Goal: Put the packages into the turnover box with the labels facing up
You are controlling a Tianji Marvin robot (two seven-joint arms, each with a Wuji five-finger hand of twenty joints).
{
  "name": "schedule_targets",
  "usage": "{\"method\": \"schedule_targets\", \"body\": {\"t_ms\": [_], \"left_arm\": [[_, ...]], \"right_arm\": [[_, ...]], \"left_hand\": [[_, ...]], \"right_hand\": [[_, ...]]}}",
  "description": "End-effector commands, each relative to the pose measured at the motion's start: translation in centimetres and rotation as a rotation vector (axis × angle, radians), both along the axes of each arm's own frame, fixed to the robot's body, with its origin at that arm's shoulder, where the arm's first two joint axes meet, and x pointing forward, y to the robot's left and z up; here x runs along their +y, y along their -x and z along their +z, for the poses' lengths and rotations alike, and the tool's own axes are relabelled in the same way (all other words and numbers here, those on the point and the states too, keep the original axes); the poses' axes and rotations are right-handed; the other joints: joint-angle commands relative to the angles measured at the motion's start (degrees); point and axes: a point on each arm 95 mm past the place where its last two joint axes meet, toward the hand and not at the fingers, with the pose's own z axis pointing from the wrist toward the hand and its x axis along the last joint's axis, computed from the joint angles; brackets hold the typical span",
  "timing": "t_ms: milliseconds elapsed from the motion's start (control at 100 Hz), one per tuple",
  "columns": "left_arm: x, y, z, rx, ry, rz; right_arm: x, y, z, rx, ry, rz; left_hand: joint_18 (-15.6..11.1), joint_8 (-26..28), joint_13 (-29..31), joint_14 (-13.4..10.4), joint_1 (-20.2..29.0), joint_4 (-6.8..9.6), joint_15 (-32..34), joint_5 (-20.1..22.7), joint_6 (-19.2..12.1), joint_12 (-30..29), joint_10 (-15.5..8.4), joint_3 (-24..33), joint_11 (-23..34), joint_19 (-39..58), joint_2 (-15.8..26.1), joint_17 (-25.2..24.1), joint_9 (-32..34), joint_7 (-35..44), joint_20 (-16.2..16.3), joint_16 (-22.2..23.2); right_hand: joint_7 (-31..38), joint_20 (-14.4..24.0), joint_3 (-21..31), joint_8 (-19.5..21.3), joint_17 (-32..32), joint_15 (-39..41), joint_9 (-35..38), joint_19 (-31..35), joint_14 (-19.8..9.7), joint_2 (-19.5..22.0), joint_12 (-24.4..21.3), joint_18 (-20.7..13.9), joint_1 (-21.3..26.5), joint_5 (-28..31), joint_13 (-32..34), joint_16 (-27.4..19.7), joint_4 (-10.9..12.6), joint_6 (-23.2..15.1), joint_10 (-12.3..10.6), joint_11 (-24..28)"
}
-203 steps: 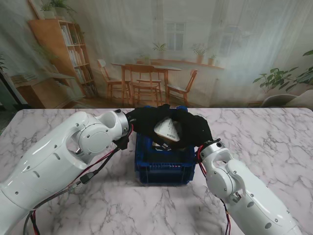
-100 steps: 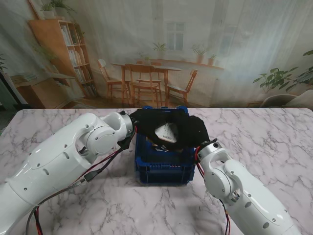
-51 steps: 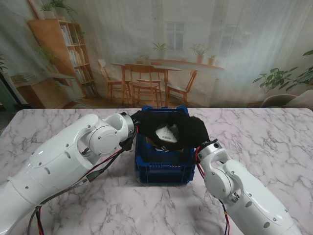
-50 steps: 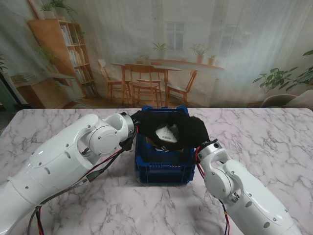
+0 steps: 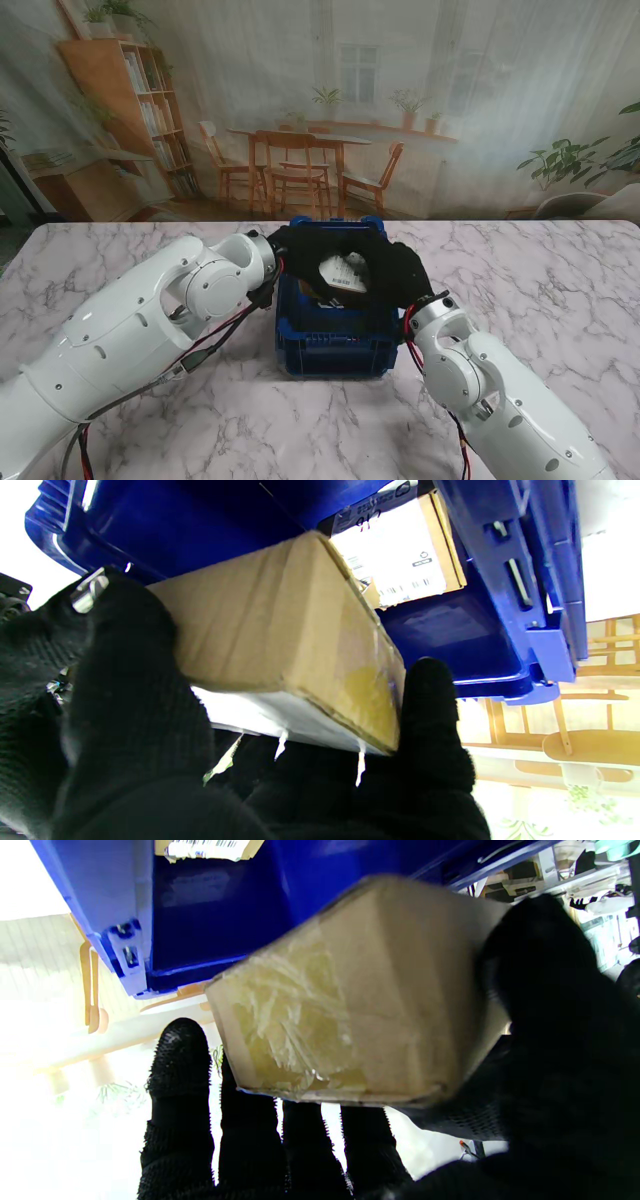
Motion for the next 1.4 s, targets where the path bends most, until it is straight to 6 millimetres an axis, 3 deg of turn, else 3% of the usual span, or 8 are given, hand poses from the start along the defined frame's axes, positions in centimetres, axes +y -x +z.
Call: {"method": "schedule_targets", "body": {"t_ms": [0, 200, 240, 480, 710, 950, 1110, 1390], "left_arm": [[-0.9, 0.5, -0.9, 0.034, -0.006, -0.014], [-1.0, 0.4, -1.1, 0.036, 0.001, -0.006], [-1.0, 0.4, -1.1, 0.036, 0.003, -0.004], [-1.0, 0.4, -1.1, 0.027, 0.019, 0.001], [-0.9, 0.3, -1.2, 0.016, 0.025, 0.002], [-0.9, 0.3, -1.4, 0.006, 0.034, 0.001], [-0.9, 0.3, -1.4, -0.006, 0.039, -0.002], [-0.6, 0.2, -1.5, -0.014, 0.044, 0.010]], "right_arm": [[1.1, 0.6, 1.2, -0.008, -0.061, 0.027], [0.6, 0.9, 1.5, 0.009, -0.115, 0.021], [0.5, 1.0, 1.6, 0.014, -0.125, 0.021], [0.4, 1.1, 1.6, 0.023, -0.147, 0.031], [0.5, 1.2, 1.5, 0.041, -0.176, 0.047], [0.3, 1.5, 1.6, 0.034, -0.180, 0.022], [0.0, 1.7, 1.6, 0.029, -0.166, 0.012], [-0.8, 2.3, 1.4, 0.106, -0.198, 0.052]], "left_hand": [[-4.06, 4.99, 6.13, -4.21, 22.26, 5.43, 10.63, -0.18, -8.45, 5.62, -6.15, 13.50, 3.66, 2.40, 9.59, 1.77, 6.67, 9.39, 0.50, 2.91], [-4.14, 5.73, 7.57, -4.11, 23.09, 5.67, 11.69, 0.47, -9.15, 5.99, -6.51, 14.05, 4.44, 3.39, 9.74, 2.97, 8.10, 11.47, 0.60, 6.39], [-4.18, 5.11, 8.17, -4.12, 23.04, 5.57, 10.30, 0.34, -9.21, 5.82, -6.54, 14.64, 4.74, 3.75, 9.59, 3.13, 8.25, 12.50, 0.35, 9.07], [-4.36, 5.20, 8.75, -4.12, 23.05, 5.64, 10.77, 0.60, -9.55, 5.95, -6.65, 15.04, 5.18, 4.44, 9.41, 3.90, 8.68, 13.27, 0.47, 10.05], [-4.53, 5.10, 9.02, -4.08, 23.06, 5.76, 10.94, 0.73, -9.76, 5.99, -6.74, 15.54, 5.46, 4.70, 9.09, 4.20, 8.80, 13.78, 0.44, 10.56], [-4.61, 4.96, 9.22, -4.10, 22.84, 5.74, 10.90, 0.79, -9.89, 5.90, -6.75, 15.88, 5.61, 4.86, 8.97, 4.48, 8.88, 14.17, 0.37, 10.79], [-4.63, 4.84, 9.35, -4.07, 22.73, 5.77, 10.90, 0.82, -10.01, 5.86, -6.78, 16.17, 5.73, 4.98, 8.86, 4.61, 8.92, 14.44, 0.32, 10.93], [-4.70, 4.51, 9.39, -4.03, 22.61, 5.75, 10.84, 0.80, -10.15, 5.78, -6.81, 16.63, 5.77, 5.08, 8.77, 4.65, 8.81, 14.60, 0.22, 11.10]], "right_hand": [[-6.73, 1.57, -4.21, -2.04, -2.32, 10.12, -2.76, -0.12, -2.76, 13.05, -0.81, -0.72, -9.58, -3.93, 0.21, 1.90, 0.21, -0.81, 0.47, -1.63], [-7.20, 2.27, -3.99, -2.03, -3.81, 8.93, -4.54, -0.32, -2.33, 13.58, -1.85, -0.57, -10.20, -4.60, -1.95, 1.36, -0.06, -0.69, 0.69, -2.80], [-7.55, 2.30, -4.10, -2.13, -4.65, 8.36, -5.06, -0.70, -2.11, 13.61, -2.13, -0.48, -10.59, -5.13, -2.82, 1.14, -0.13, -0.50, 0.65, -3.15], [-8.70, 2.73, -4.15, -2.39, -5.45, 6.33, -6.70, -1.75, -1.76, 12.91, -3.87, -0.10, -11.43, -6.61, -3.87, 0.18, -0.25, 0.15, 0.75, -4.74], [-19.86, 3.26, 0.01, -8.21, -12.21, -8.17, -10.62, -9.21, 0.99, 11.41, -11.79, 3.09, -17.97, -10.39, -10.06, -6.40, -1.39, 4.60, 1.20, -12.79], [-28.52, -0.08, 0.85, -12.89, -14.41, -17.97, -11.19, -15.37, 3.71, 11.38, -14.68, 4.27, -19.30, -7.24, -11.28, -11.80, -1.98, 11.06, 5.00, -18.85], [-32.41, -1.33, 0.01, -13.76, -14.68, -19.78, -10.92, -16.48, 2.57, 11.44, -14.97, 2.29, -18.46, -4.72, -11.75, -13.06, -1.97, 11.44, 5.27, -19.91], [-37.81, -3.67, 0.32, -12.05, -17.74, -24.59, -11.91, -21.26, 4.64, 11.40, -16.69, 5.39, -18.91, -5.40, -13.97, -15.62, -1.94, 9.79, 3.70, -24.15]]}}
